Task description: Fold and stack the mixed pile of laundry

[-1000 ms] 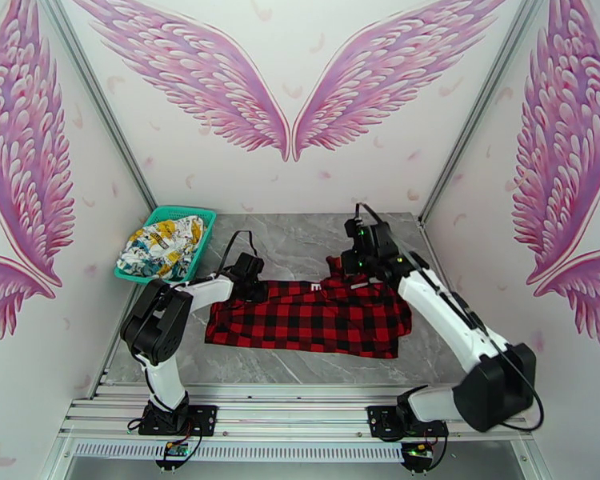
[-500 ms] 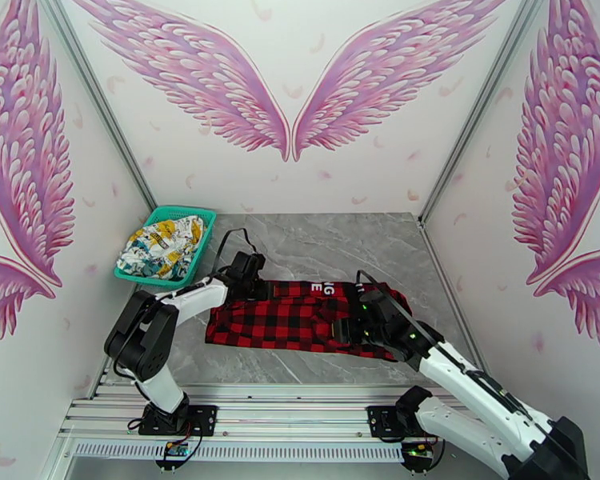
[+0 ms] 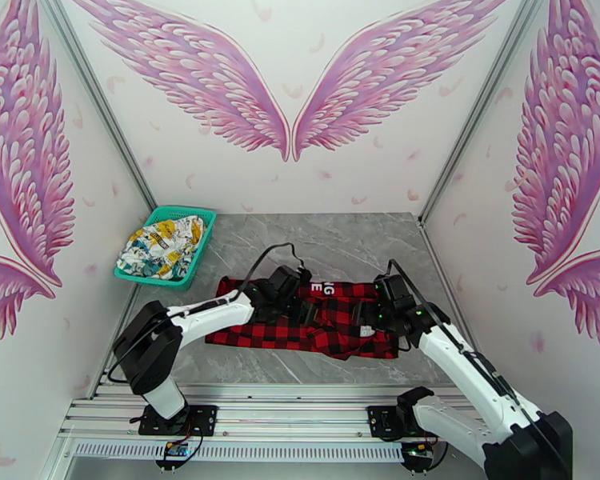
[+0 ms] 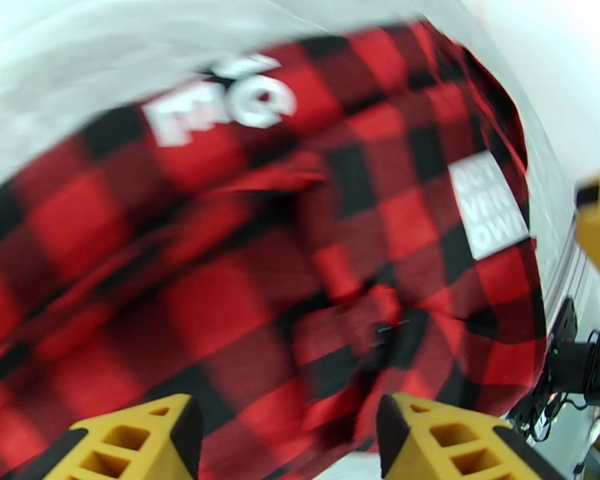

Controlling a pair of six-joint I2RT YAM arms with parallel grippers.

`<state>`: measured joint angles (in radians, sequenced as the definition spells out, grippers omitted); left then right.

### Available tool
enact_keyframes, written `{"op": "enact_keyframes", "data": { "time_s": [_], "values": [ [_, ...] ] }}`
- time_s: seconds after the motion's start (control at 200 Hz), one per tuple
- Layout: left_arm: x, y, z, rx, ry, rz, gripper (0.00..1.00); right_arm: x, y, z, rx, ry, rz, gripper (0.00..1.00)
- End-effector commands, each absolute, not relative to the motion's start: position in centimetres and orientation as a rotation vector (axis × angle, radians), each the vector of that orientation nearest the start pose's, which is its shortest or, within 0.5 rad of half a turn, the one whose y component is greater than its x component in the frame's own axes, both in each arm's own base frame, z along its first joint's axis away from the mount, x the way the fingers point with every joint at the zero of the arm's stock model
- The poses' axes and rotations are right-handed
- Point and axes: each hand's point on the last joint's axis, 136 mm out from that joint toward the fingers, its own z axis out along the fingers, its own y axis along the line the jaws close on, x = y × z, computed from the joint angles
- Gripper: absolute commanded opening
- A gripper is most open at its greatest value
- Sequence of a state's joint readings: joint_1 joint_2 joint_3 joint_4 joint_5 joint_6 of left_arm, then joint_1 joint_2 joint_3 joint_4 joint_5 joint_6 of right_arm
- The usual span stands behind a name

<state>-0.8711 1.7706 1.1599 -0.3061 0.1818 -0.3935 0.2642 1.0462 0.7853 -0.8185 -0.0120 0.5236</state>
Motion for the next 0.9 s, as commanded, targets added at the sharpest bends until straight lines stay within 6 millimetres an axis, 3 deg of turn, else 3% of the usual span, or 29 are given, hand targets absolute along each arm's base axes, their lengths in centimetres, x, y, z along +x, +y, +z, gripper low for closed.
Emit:
{"op": "enact_keyframes", "data": {
  "time_s": [0.0,0.145,0.23,0.29,0.625,0.899],
  "values": [
    [25.4,-37.6,7.4,0.755,2.597,-0.682,0.65,25.2,7.0,12.3,0.332,2.644,0.305,0.64],
    [23.3,-38.6,6.0,0.887,2.633,-0.625,0.65,25.0,6.5,11.6,0.340,2.653,0.290,0.66],
    [23.0,-38.8,4.9,0.944,2.648,-0.574,0.63,24.8,6.5,11.0,0.349,2.659,0.296,0.66],
    [23.3,-40.0,5.5,0.975,2.628,-0.579,0.57,24.7,6.6,10.7,0.351,2.664,0.301,0.66],
    [23.5,-40.7,6.0,1.032,2.576,-0.558,0.00,24.4,6.2,10.9,0.362,2.648,0.301,0.68],
    [24.0,-41.1,8.3,1.037,2.453,-0.588,0.00,25.0,6.6,11.9,0.362,2.628,0.343,0.68]
  ]
}}
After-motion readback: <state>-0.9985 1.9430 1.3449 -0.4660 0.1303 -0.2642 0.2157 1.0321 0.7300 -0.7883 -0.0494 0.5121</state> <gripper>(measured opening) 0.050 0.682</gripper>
